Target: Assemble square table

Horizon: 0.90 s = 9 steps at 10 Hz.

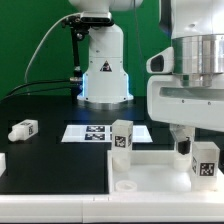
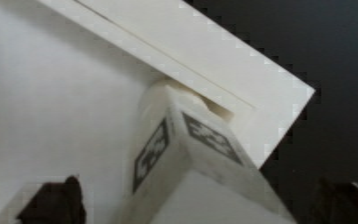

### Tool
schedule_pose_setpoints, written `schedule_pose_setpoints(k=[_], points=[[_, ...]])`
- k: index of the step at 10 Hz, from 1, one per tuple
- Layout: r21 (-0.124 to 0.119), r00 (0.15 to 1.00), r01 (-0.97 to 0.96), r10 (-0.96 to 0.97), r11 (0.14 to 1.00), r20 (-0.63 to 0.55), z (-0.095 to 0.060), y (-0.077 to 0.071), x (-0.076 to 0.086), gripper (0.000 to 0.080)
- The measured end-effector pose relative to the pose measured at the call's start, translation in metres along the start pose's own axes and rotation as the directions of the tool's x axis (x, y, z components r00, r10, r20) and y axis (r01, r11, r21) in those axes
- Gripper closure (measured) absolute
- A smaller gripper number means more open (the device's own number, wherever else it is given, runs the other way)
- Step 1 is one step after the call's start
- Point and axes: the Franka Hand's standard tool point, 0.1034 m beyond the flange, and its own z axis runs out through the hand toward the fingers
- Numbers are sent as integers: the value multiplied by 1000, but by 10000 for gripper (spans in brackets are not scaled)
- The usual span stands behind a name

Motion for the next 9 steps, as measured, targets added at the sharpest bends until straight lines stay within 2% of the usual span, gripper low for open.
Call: schedule_pose_setpoints(k=[2, 3, 4, 7, 8, 9], points=[[-5, 983, 182, -182, 983, -7, -1, 0, 1, 151], [-12, 903, 428, -429, 903, -20, -2, -2, 3, 151], [-12, 863, 505, -505, 863, -16, -1, -1, 5, 151], [-14, 883, 469, -469, 883, -16, -1, 0, 5, 198], [-12, 902, 430, -431, 903, -16, 0, 0, 5, 374], [-13, 931, 365, -365, 931, -17, 0, 0, 5, 515]])
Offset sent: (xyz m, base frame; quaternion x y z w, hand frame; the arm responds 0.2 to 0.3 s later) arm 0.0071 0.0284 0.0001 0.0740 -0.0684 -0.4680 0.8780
